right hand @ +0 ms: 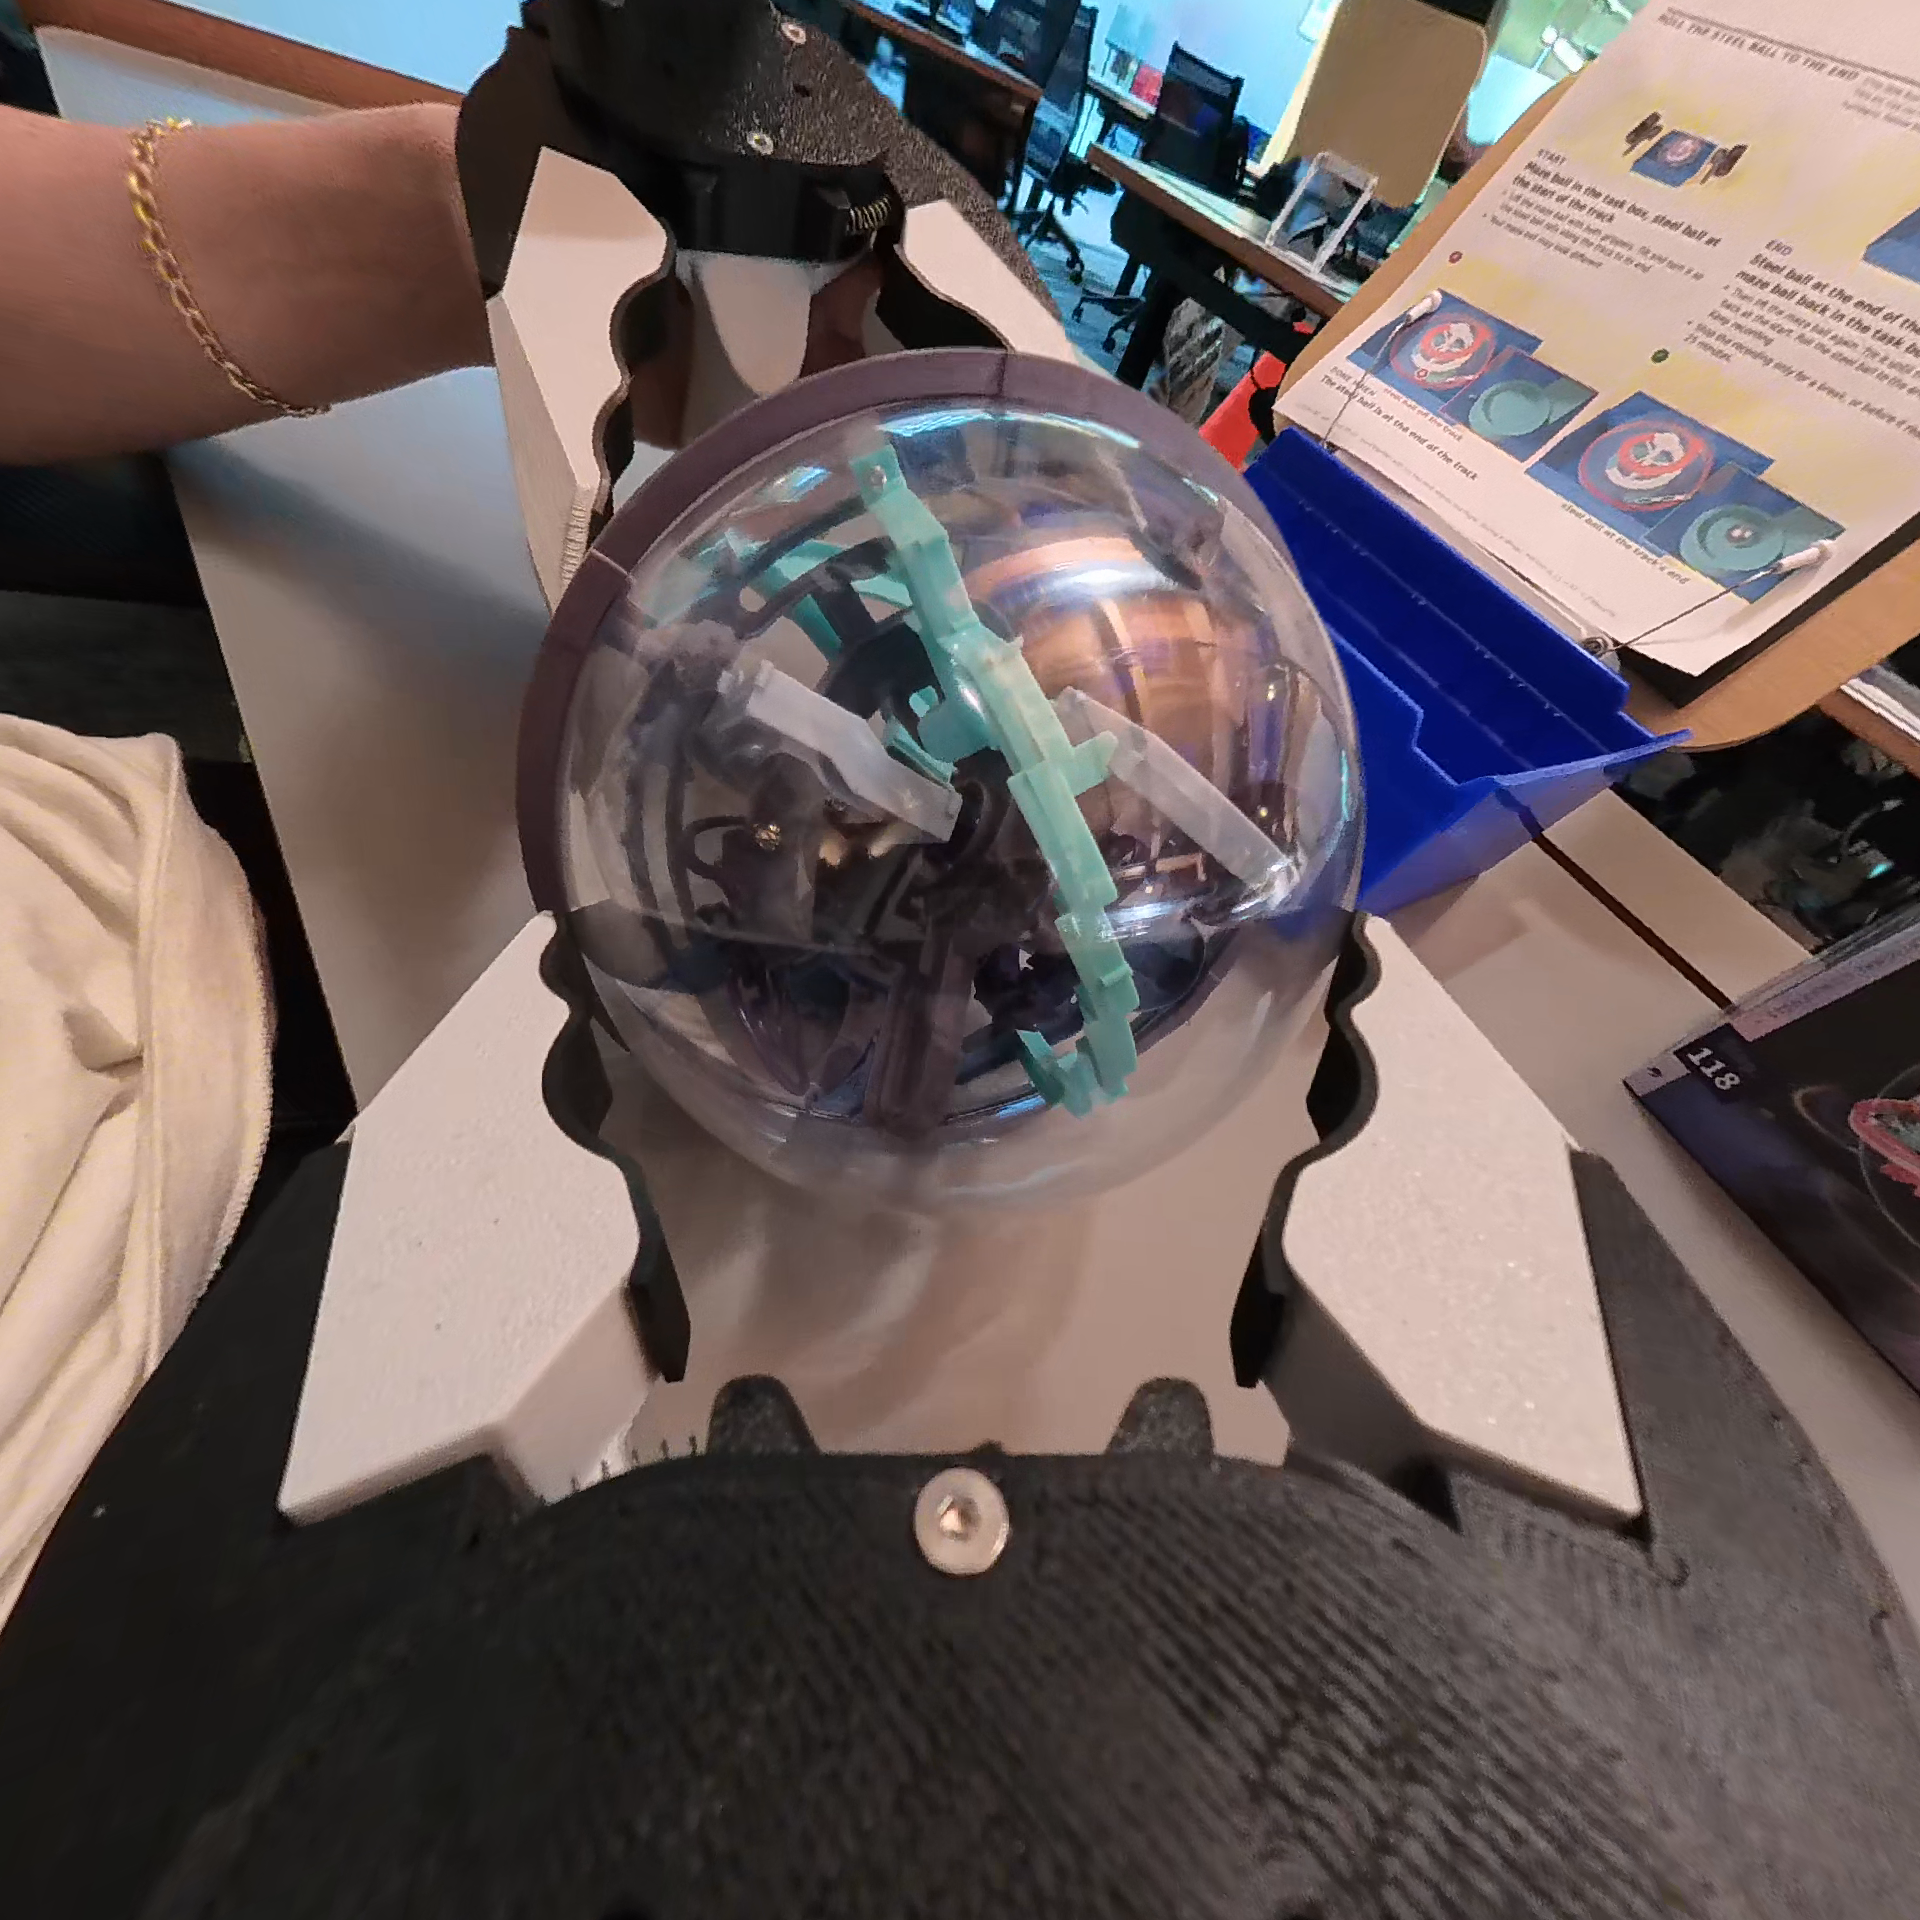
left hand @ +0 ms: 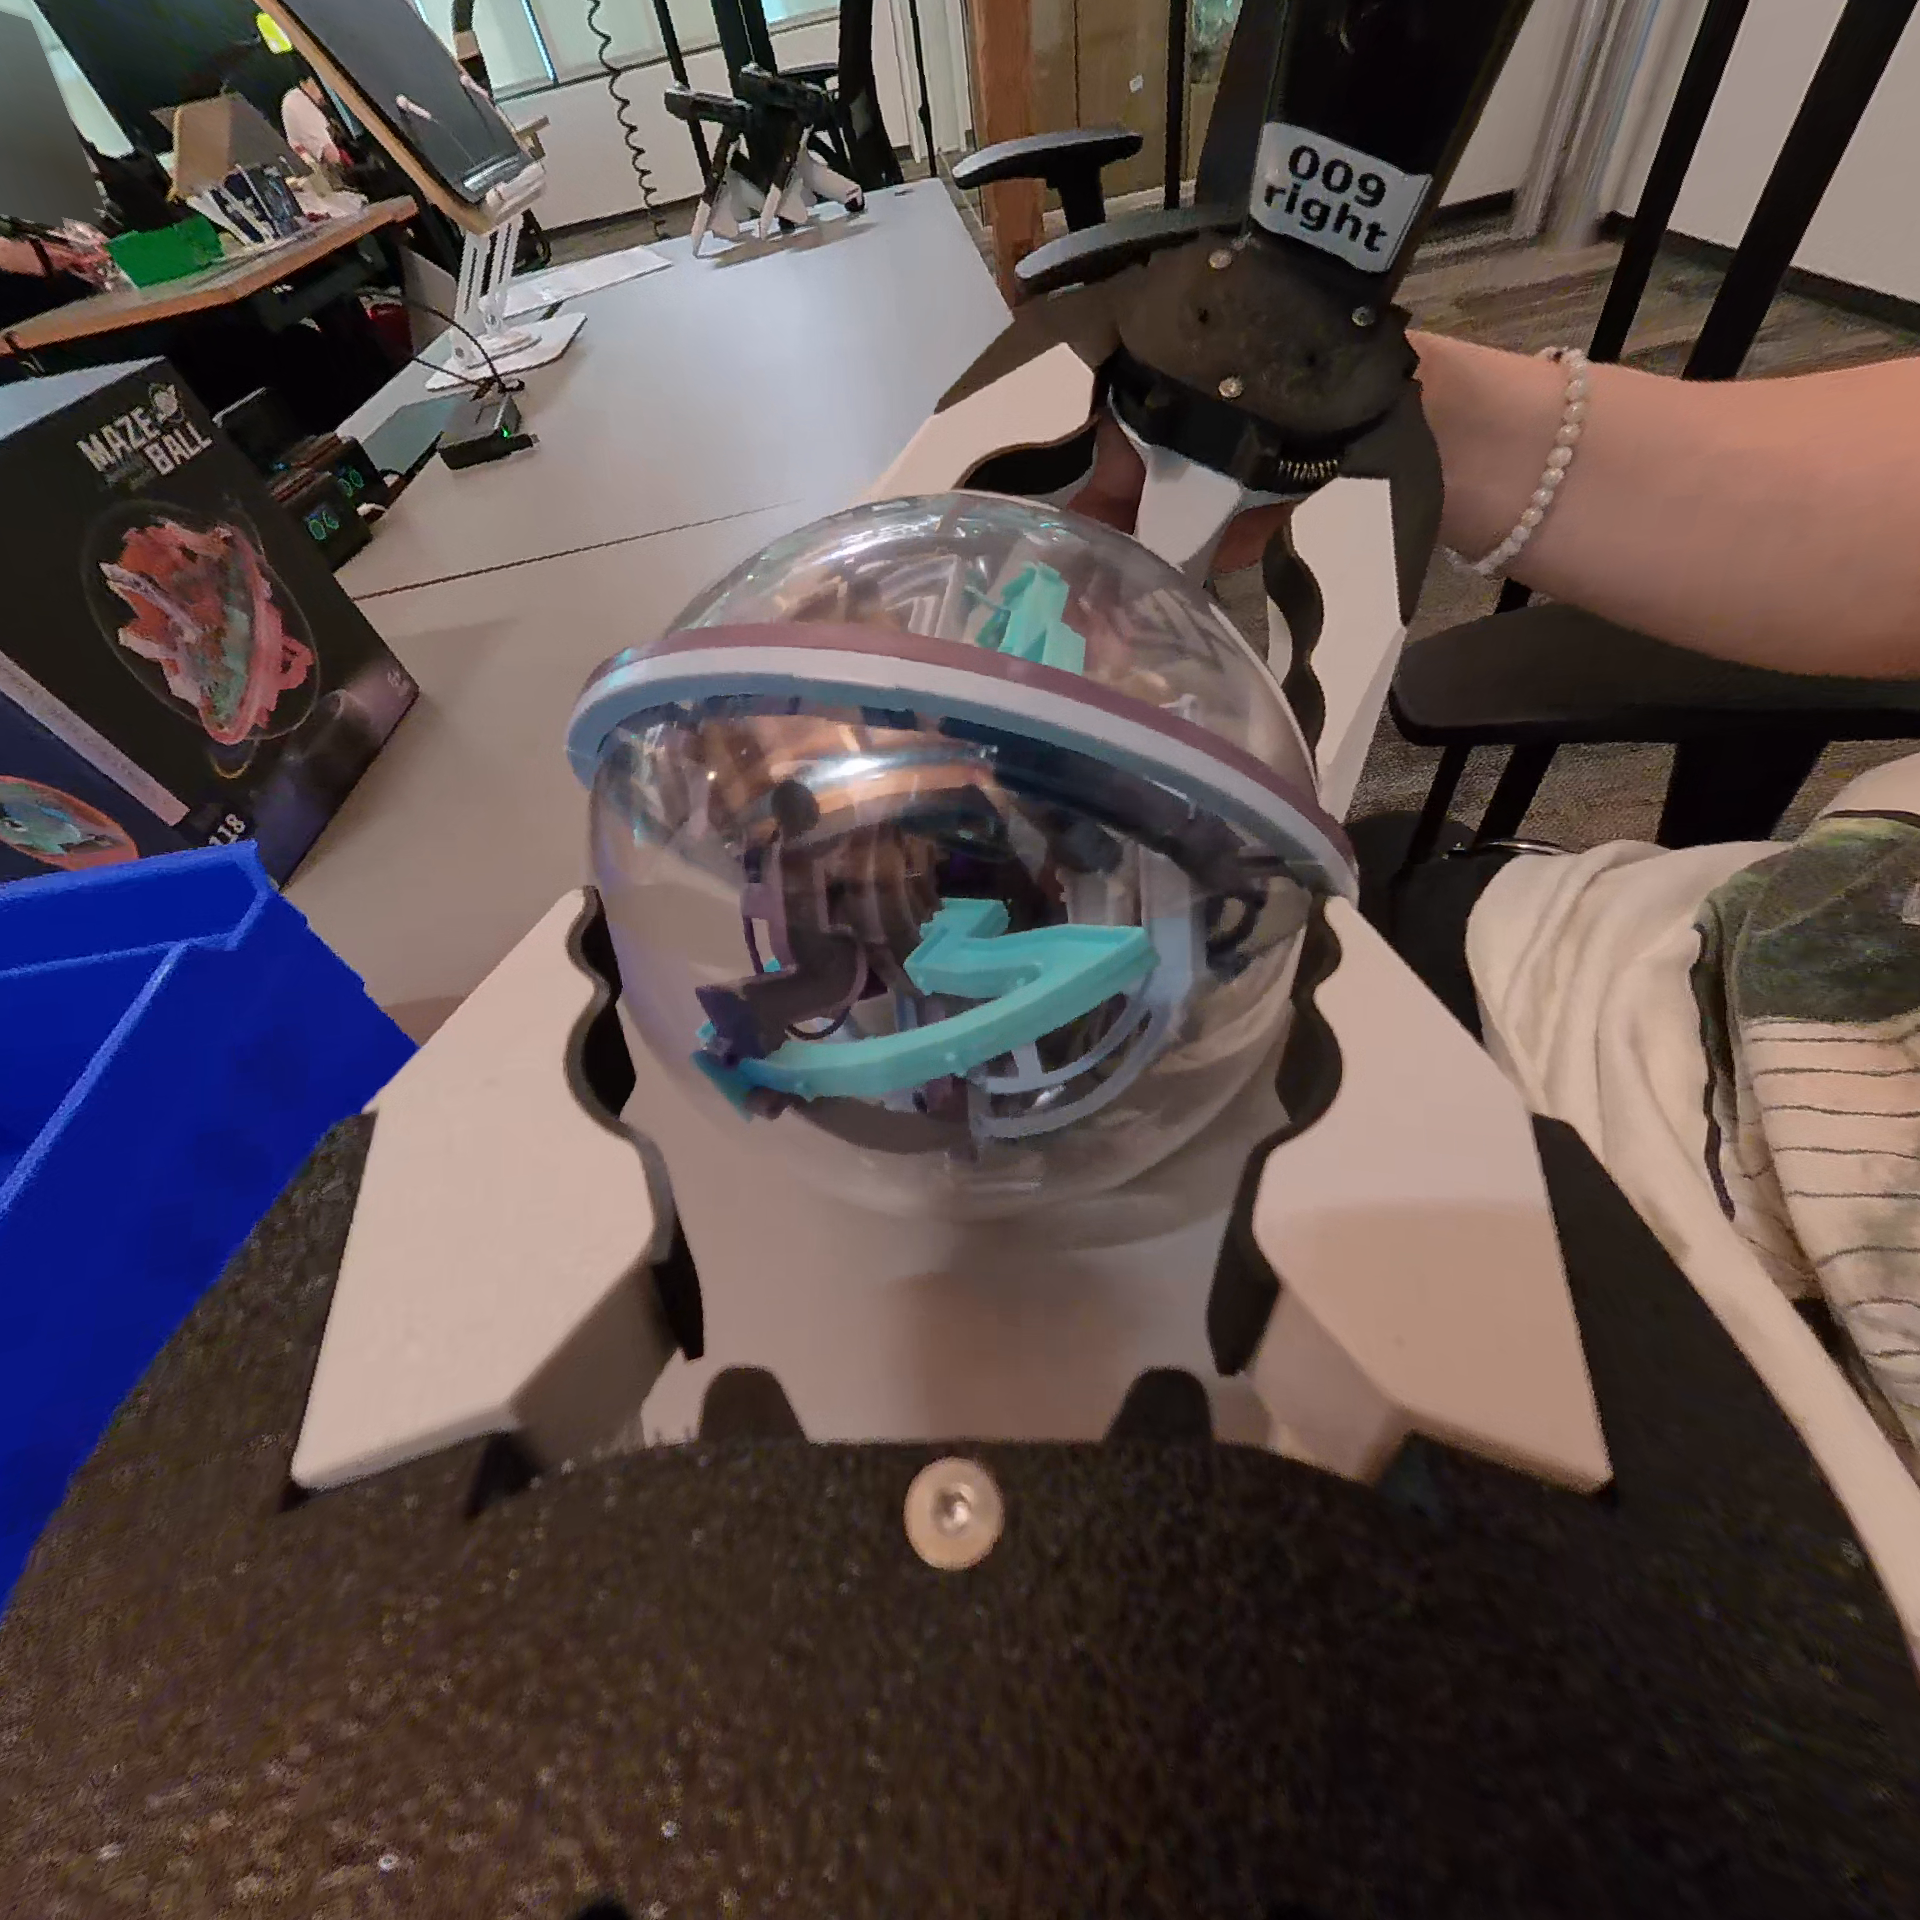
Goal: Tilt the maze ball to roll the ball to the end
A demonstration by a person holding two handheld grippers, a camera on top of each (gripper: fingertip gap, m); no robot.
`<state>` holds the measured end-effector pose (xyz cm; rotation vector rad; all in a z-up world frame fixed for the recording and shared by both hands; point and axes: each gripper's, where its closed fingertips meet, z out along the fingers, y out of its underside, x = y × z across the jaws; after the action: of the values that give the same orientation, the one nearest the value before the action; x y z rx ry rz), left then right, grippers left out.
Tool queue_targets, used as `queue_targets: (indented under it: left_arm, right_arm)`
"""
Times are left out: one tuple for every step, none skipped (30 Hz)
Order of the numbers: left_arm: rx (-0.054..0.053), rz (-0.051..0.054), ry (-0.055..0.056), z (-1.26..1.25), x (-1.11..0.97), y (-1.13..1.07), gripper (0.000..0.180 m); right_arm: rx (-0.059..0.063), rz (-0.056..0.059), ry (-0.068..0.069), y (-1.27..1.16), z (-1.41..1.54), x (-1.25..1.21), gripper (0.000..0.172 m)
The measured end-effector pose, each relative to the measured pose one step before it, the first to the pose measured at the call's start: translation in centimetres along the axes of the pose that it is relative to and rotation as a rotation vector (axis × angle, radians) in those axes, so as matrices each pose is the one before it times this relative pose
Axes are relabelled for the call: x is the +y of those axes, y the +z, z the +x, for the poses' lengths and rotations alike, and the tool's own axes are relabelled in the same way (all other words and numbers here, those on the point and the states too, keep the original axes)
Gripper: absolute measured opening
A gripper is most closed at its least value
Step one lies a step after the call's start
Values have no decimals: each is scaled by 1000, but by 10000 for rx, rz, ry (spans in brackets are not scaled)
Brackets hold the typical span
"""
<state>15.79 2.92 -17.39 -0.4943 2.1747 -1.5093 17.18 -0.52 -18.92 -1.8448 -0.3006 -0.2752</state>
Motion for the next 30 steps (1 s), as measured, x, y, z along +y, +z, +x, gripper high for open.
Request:
queue_targets:
  left_arm:
    - [78, 38, 12, 21, -12, 72, 125]
    - [125, -29, -48, 35, 68, 79, 125]
    - [192, -117, -109, 59, 182, 82, 126]
    - [239, -94, -131, 96, 112, 78, 128]
    - [174, 54, -81, 46, -180, 19, 128]
    - [134, -21, -59, 29, -148, 28, 128]
    - [113, -82, -105, 33, -104, 63, 129]
    - [97, -45, -162, 71, -205, 92, 131]
    - [77, -94, -134, 74, -147, 123, 134]
    - [8, -124, -42, 14, -78, 127, 135]
    - [-32, -139, 5, -11, -49, 132, 136]
    - [-61, -148, 14, -16, -46, 158, 136]
    - [-77, -151, 67, -15, -21, 165, 137]
    - [-143, -166, 136, -133, 10, 131, 135]
    - [-218, -191, 152, -261, 50, 105, 130]
    - [-44, -154, 45, -25, -43, 109, 130]
    - [-31, -161, -35, -41, -31, 83, 131]
    - [-22, -131, -53, -47, -46, 73, 131]
    - [-21, -101, -27, -11, -80, 63, 132]
    - [-28, -52, 8, 21, -142, 70, 131]
    - [-24, -22, 27, 47, -195, 61, 131]
    - [-38, -17, 23, 36, -266, 74, 130]
    - [-66, -12, 28, 6, -305, 88, 128]
    - [-36, 11, 38, 48, -373, 103, 127]
    - [-24, -6, 41, 64, -323, 106, 126]
    - [-63, -86, 77, -36, -175, 128, 124]
    - [-9, -102, 123, 6, -79, 123, 124]
    - [43, -50, 115, 47, -108, 88, 124]
    - [81, -8, 113, 67, -103, 59, 124]
    - [138, 36, 102, 77, -115, 8, 124]
  right_arm:
    - [60, 60, 5, -81, -12, 9, 137]
    - [38, 81, 18, -102, -38, -27, 137]
    - [20, 94, 7, -103, -46, -40, 137]
    - [43, 95, 18, -112, 7, -31, 137]
    - [39, 42, 45, -106, 29, 58, 137]
    - [38, 74, 1, -93, 19, 10, 137]
    - [67, 65, -44, -57, 45, 27, 137]
    - [82, 52, -40, -48, 64, 40, 137]
    - [79, 40, -36, -52, 64, 34, 137]
    - [69, 39, -35, -55, 63, 30, 137]
    - [56, 26, -12, -49, 37, 25, 137]
    - [51, -12, -34, -54, 47, 40, 137]
    - [47, -35, -69, -84, 50, 58, 137]
    - [23, -28, -59, -85, 56, 69, 137]
    - [3, -12, -13, -65, 41, 42, 137]
    - [10, -7, 18, -19, 57, 36, 137]
    - [10, 6, 60, 7, 54, 3, 137]
    - [24, -39, 35, 3, 24, 10, 137]
    - [39, -114, -2, -20, 5, 25, 137]
    - [53, -155, -40, -55, -26, 28, 137]
    - [51, -155, -65, -57, -67, 36, 137]
    - [53, -130, -76, -57, -63, 22, 137]
    - [54, -118, -66, -56, -53, 23, 137]
    - [50, -115, -45, -54, -54, 25, 137]
    - [56, -109, -28, -48, -30, 27, 137]
    - [67, -99, 7, -51, 3, 46, 137]
    - [61, -72, 40, -87, 24, 63, 137]
    - [42, -28, 30, -122, 29, 80, 137]
    - [28, 11, 14, -137, 39, 83, 137]
    - [10, 41, 20, -140, 28, 91, 136]
